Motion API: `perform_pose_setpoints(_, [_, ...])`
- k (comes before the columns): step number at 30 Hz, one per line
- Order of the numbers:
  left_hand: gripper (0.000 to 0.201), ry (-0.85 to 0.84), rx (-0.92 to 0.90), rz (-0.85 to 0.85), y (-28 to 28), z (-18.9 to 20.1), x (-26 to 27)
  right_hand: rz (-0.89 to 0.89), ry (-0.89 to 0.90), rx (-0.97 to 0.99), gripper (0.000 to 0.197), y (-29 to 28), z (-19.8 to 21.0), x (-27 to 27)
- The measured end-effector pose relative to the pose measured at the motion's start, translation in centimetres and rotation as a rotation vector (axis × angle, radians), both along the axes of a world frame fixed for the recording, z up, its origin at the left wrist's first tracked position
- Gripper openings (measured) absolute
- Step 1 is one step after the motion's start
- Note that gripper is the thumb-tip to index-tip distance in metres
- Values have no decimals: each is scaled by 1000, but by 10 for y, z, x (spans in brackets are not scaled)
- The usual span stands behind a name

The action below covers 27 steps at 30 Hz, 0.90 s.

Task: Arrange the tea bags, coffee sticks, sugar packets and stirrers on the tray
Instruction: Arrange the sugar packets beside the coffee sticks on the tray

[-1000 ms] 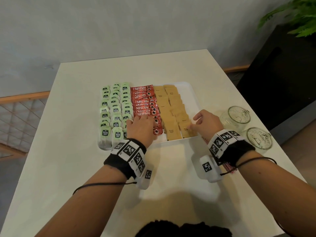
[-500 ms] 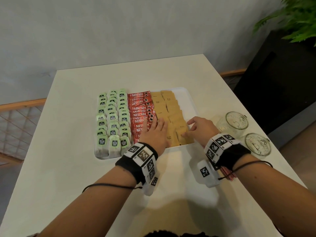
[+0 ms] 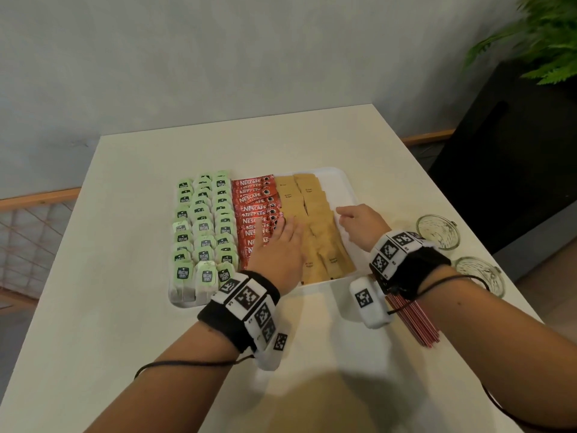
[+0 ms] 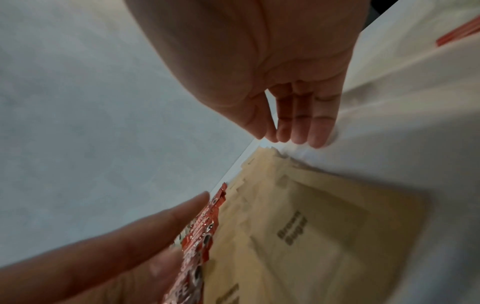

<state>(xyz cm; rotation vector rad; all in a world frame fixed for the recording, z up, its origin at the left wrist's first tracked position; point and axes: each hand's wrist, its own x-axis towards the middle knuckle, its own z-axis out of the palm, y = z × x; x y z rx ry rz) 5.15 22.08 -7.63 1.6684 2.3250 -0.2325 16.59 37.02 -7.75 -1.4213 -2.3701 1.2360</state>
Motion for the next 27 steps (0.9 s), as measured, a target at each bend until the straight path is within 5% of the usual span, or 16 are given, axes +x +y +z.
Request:
perform_pose_setpoints(14, [60,-103,138,126,0,14,-25,-80,35,-179,31,28,-10,-36])
perform_pose_setpoints(27, [59,-105,128,125,-4,14,-30,-83,-36,-123,38,59,-11,-67])
